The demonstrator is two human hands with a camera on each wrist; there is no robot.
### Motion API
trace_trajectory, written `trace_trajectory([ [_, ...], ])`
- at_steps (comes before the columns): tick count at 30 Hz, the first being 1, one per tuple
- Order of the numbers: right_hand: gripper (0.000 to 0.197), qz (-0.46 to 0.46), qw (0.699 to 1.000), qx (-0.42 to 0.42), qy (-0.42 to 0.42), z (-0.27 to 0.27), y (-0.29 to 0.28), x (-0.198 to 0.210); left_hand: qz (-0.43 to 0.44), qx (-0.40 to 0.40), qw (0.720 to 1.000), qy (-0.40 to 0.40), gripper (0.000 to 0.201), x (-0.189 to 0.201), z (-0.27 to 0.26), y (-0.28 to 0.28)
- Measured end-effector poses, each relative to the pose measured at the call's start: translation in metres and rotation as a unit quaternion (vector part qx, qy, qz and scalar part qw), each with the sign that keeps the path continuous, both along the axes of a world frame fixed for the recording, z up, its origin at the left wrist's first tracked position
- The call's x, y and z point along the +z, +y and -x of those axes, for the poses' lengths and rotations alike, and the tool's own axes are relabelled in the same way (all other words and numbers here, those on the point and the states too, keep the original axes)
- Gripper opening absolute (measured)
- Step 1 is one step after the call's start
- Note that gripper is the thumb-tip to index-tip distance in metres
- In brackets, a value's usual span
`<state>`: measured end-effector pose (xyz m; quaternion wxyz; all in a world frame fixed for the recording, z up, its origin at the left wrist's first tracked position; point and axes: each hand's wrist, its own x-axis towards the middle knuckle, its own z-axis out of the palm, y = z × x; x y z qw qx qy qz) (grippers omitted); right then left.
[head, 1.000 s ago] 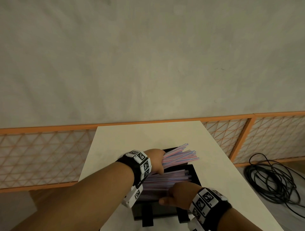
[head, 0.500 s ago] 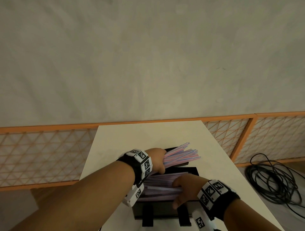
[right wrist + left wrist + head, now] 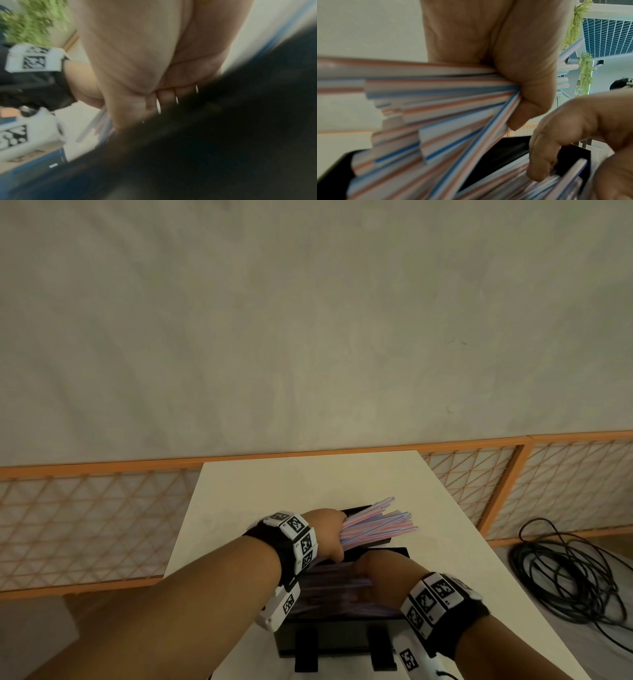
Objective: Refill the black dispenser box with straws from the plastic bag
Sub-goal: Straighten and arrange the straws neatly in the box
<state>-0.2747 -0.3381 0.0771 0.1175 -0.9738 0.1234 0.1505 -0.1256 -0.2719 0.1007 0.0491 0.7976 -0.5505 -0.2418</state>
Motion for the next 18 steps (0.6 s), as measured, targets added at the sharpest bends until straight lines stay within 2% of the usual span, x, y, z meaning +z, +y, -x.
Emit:
trace_trajectory([
  [3, 0.029, -0.007, 1.000, -0.002, -0.012, 0.002, 0.003, 0.006, -0.009, -0.011, 1.000, -0.016, 0.043, -0.002, 0.002, 0.001],
  [8, 0.021, -0.062, 0.995, -0.021, -0.074, 0.014, -0.002, 0.035, -0.061, -0.077, 0.992, -0.076, 0.045, -0.014, 0.015, 0.001],
  [12, 0.016, -0.037, 0.989, -0.063, -0.125, 0.032, -0.020, 0.059, -0.056, -0.089, 0.988, -0.113, 0.045, -0.024, 0.021, 0.002],
  [15, 0.016, -0.034, 0.994, -0.075, -0.076, 0.042, -0.023, 0.063, -0.050, -0.085, 0.988, -0.117, 0.045, -0.028, 0.022, 0.004],
  [18, 0.021, -0.055, 0.998, -0.006, 0.020, 0.041, -0.003, 0.051, -0.049, -0.084, 0.989, -0.114, 0.046, -0.030, 0.022, 0.004],
])
